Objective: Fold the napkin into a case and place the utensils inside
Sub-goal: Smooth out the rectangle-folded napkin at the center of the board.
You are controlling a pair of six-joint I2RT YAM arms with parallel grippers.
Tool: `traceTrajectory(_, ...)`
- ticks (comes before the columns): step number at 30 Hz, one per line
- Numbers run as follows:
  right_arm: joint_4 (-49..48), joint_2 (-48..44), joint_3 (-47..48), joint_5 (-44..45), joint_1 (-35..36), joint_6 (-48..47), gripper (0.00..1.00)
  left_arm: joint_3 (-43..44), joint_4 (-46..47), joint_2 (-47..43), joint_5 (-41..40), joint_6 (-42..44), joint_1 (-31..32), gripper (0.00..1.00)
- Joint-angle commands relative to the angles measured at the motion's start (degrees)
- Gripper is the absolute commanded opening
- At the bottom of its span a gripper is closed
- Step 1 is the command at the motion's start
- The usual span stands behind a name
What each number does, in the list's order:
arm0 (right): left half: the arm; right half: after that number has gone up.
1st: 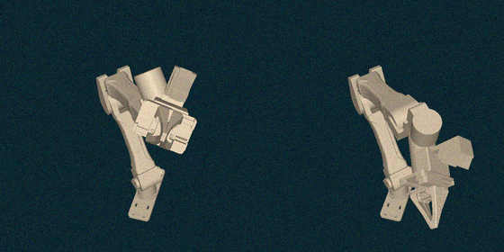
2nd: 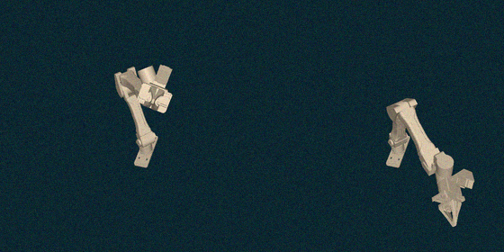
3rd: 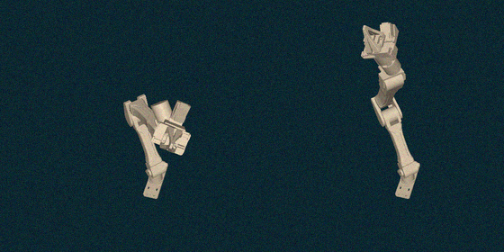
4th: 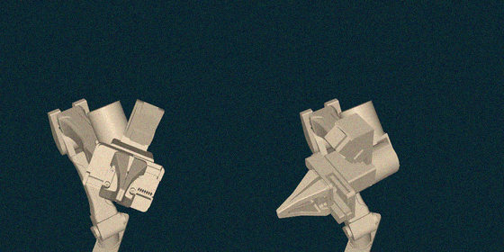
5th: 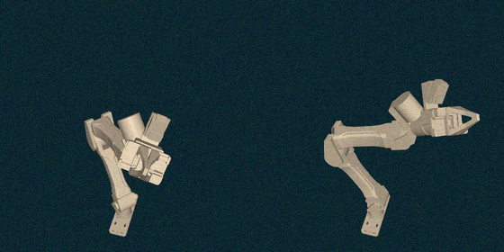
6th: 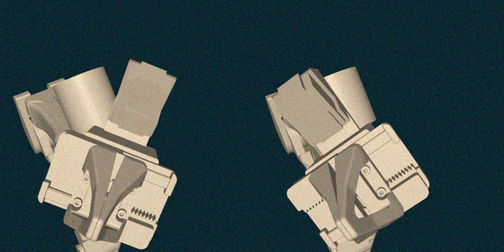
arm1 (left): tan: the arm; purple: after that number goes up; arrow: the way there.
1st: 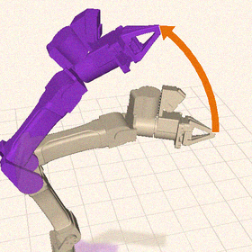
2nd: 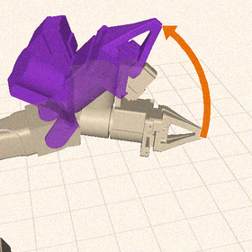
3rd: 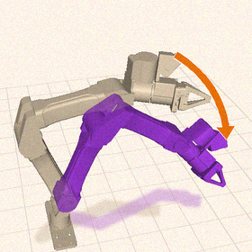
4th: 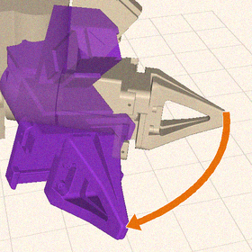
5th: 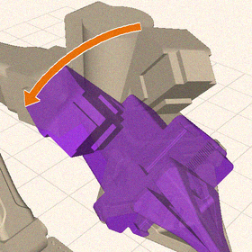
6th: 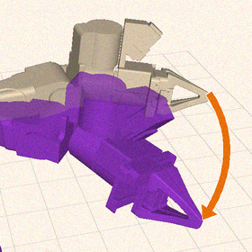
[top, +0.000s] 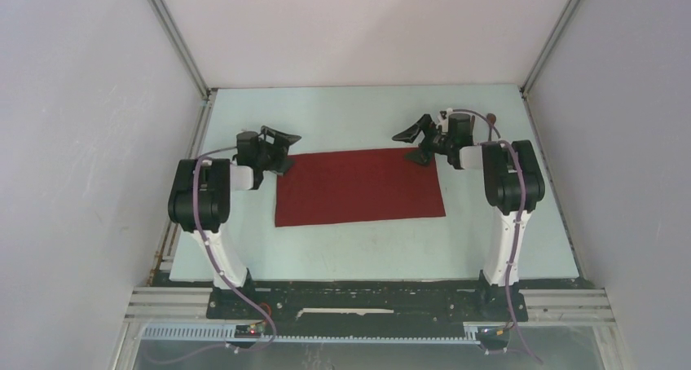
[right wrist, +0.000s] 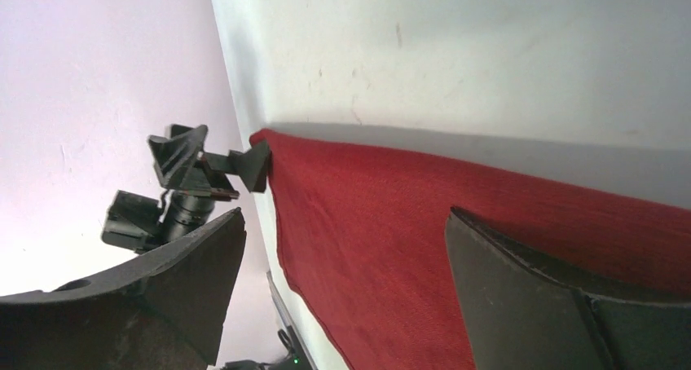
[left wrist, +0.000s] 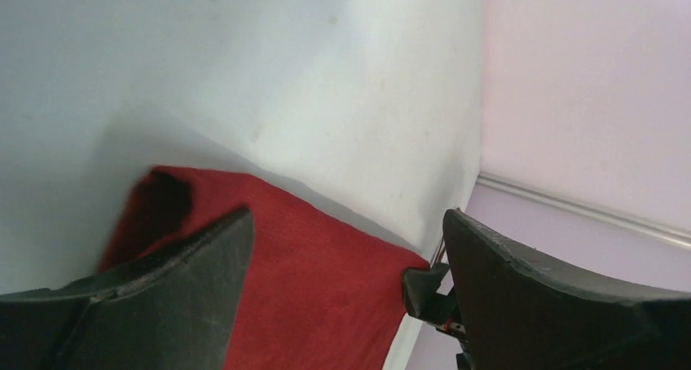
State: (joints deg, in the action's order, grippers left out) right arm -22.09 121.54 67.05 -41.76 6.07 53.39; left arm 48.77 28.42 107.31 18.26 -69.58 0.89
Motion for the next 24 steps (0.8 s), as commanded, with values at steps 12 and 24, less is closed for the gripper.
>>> traceTrajectory(12, -2.2, 3.4, 1.2, -1.7, -8.6, 0.2, 1.00, 1.2, 0.6, 5.3, -3.9, -1.2, -6.2, 0.99)
traceTrajectory(24, 0.9, -3.8, 1.7, -1.8, -10.0, -0.6, 1.00, 11.0, -17.8, -6.7, -5.8, 13.0, -2.8, 1.00)
